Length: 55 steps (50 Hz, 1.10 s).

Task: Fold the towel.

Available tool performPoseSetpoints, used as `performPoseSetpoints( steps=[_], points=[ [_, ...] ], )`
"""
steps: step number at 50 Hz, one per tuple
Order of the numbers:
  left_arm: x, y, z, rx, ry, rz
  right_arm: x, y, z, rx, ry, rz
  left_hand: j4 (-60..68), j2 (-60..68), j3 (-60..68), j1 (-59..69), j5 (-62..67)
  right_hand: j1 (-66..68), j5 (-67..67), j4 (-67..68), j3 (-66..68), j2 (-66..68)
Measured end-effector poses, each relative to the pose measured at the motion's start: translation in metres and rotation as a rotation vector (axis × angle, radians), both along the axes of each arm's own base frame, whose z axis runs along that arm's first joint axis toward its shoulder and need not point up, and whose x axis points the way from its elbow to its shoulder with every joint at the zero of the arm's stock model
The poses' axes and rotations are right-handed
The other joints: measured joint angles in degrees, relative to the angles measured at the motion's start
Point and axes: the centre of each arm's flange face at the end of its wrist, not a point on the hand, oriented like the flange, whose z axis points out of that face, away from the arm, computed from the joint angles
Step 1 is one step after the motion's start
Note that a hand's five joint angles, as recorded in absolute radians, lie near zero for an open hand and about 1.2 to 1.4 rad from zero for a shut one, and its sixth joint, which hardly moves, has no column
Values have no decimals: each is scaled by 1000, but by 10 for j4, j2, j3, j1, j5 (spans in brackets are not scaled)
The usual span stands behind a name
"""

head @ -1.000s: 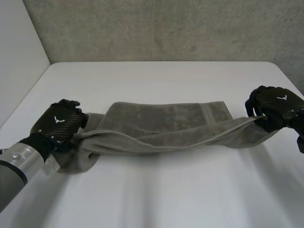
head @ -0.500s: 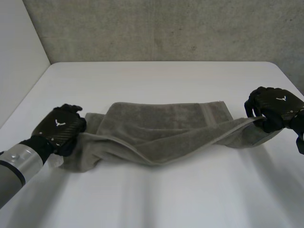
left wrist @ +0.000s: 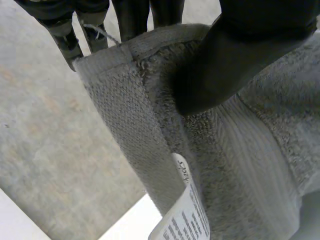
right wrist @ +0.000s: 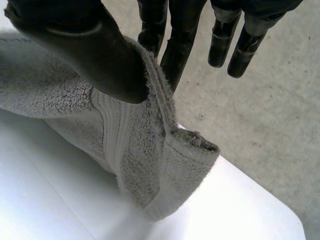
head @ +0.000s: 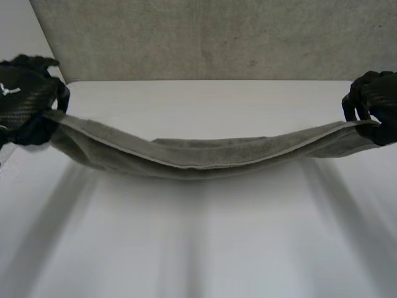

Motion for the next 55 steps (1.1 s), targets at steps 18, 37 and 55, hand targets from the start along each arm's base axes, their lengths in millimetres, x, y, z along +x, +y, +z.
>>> performPoseSetpoints(
  steps=[18, 37, 55],
  points=[
    [3, -3, -5, 48, 49, 7, 8, 23, -13, 78, 200, 106, 0, 0, 0, 0, 0, 0, 0, 0, 0, -1],
    [-3, -59, -42, 210, 72, -35, 17, -30, -55, 144, 319, 117, 0, 0, 0, 0, 0, 0, 0, 0, 0, -1],
    [-40, -98, 120, -205, 456, -108, 63, -81, 115, -501, -330, 55, 0, 2, 0, 1, 0, 0, 2, 0, 0, -1]
  ],
)
